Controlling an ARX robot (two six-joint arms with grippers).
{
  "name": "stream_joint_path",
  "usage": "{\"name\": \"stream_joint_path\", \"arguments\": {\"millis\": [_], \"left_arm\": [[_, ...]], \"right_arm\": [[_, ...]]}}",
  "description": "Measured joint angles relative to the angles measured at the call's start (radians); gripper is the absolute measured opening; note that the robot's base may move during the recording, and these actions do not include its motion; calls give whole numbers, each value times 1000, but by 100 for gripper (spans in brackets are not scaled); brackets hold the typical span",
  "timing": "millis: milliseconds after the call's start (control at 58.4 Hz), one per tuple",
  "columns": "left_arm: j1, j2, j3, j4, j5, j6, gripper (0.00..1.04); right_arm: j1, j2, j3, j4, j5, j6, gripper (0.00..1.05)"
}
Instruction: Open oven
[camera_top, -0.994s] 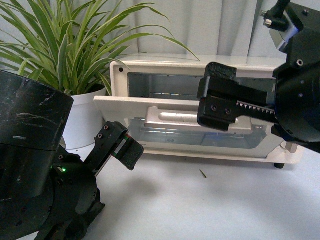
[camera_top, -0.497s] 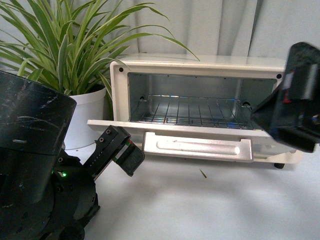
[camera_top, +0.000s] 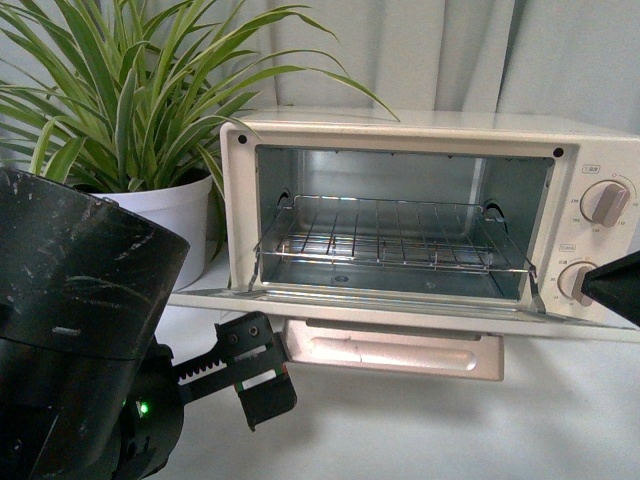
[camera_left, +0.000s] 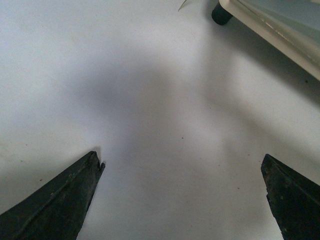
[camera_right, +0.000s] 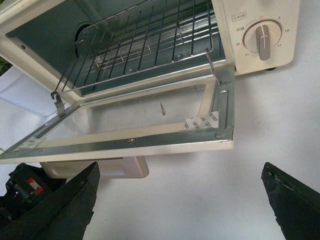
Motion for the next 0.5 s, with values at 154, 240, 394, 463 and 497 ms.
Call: {"name": "stream_joint_path", "arguments": {"millis": [154,240,394,463,497], "left_arm": [[-11,0,-13,3,-47,143,98],[-18,0,-19,11,-68,217,98],[-31,8,-34,55,-109,379,98],[-37,10,-39,76,-131,455,98],[-38,10,-42,82,-137,475,98]], "right_arm": [[-4,-2,-14,1,-18,-5,95],[-8,-1,-18,1,-26,-9,95],[-22,-1,-26,1,-47,-23,95],[-31,-1,-30,-1,-64,-32,95],[-35,-1,-32,-2,-71,-35,95]]}}
